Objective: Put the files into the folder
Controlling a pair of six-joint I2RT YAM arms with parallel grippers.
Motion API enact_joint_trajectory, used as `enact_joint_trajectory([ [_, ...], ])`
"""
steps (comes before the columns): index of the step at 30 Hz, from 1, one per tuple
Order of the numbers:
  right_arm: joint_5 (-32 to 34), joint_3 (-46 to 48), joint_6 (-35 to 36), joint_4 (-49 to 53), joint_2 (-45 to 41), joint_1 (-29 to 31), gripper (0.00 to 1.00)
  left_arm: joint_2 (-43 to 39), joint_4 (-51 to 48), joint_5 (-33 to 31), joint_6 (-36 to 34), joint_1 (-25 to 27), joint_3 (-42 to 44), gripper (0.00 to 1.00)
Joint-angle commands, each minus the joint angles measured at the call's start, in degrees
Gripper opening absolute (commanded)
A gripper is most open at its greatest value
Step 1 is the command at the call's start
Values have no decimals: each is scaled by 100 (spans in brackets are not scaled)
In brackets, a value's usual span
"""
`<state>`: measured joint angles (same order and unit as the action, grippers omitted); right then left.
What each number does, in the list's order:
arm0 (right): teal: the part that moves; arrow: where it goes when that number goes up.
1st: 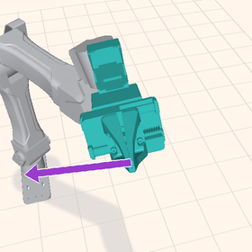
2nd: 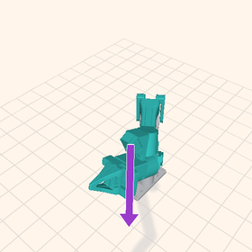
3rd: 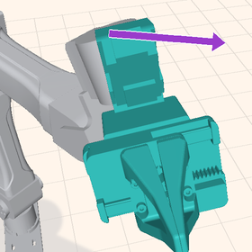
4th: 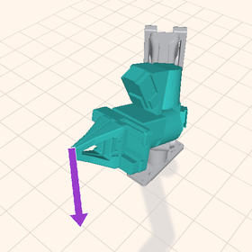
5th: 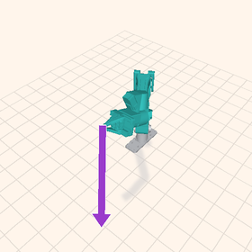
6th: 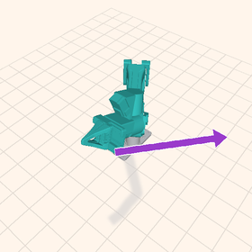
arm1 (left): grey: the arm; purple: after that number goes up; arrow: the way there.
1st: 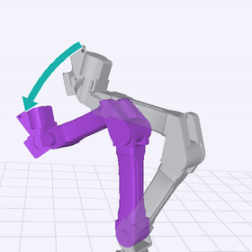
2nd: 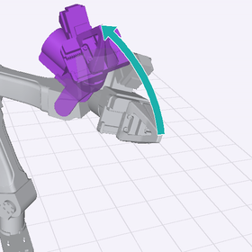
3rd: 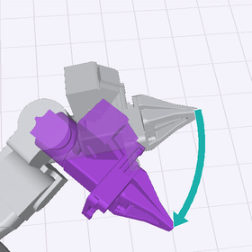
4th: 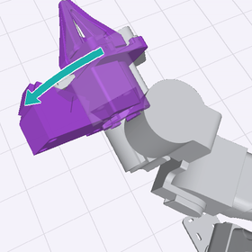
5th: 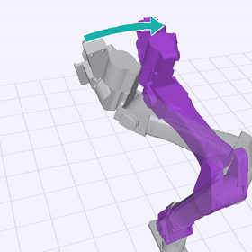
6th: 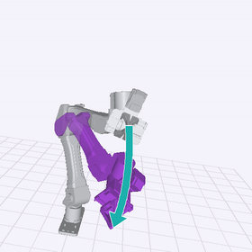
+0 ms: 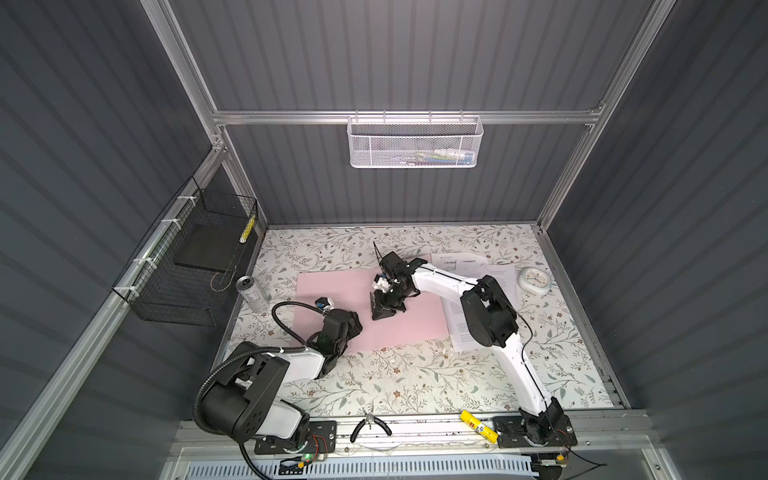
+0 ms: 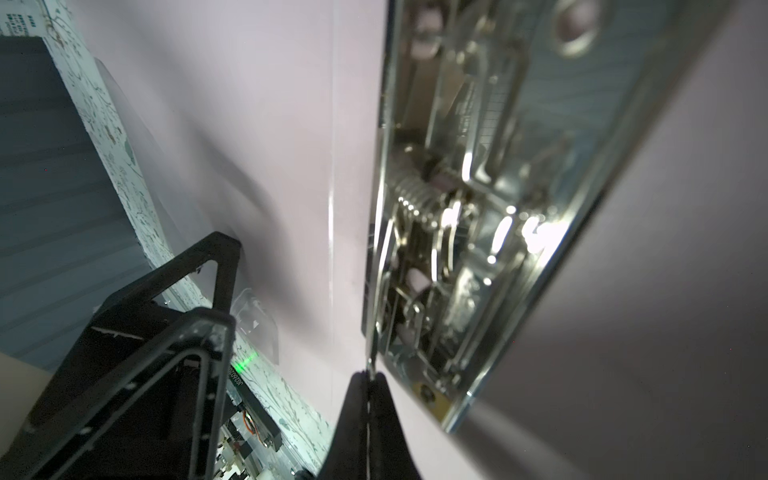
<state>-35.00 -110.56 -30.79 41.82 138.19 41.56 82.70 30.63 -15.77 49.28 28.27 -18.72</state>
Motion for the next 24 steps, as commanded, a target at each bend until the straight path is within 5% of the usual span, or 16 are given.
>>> enact_joint_trajectory([
  [1,1032,195,184,707,342,-145,0,293,-912,166,188,-76,307,61],
  [8,1735,318,299,950,662,-192,0,420,-932,228,179,-120,233,60],
  [24,477,572,248,104,-268,-350,0,406,-1080,234,233,-155,175,60],
])
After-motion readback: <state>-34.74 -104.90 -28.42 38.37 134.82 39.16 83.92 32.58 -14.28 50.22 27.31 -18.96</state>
